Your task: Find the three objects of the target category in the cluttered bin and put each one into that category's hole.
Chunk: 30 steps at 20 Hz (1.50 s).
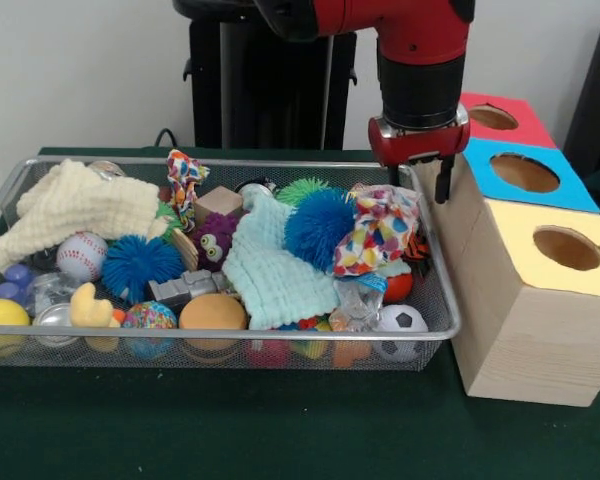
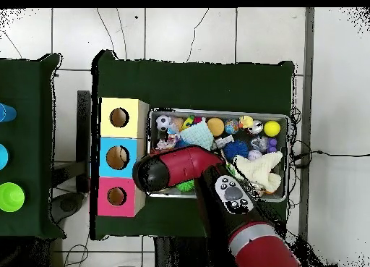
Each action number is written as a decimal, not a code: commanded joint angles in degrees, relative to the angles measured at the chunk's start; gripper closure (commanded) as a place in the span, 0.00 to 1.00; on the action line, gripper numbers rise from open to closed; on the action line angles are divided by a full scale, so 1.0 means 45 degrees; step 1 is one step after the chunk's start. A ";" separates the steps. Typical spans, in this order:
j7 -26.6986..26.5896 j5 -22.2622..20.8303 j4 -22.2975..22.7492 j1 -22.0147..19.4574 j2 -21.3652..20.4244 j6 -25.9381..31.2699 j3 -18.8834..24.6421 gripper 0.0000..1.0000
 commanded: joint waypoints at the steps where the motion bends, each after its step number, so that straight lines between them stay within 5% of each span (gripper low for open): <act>1: 0.3086 0.1077 0.1004 0.0666 0.0393 -0.0966 -0.0417 0.00; 19: 0.2699 0.1231 0.0884 0.1020 0.0461 -0.1791 -0.1458 0.00; 30: -0.0632 0.0156 -0.1162 -0.1329 0.0999 0.0078 -0.1278 0.00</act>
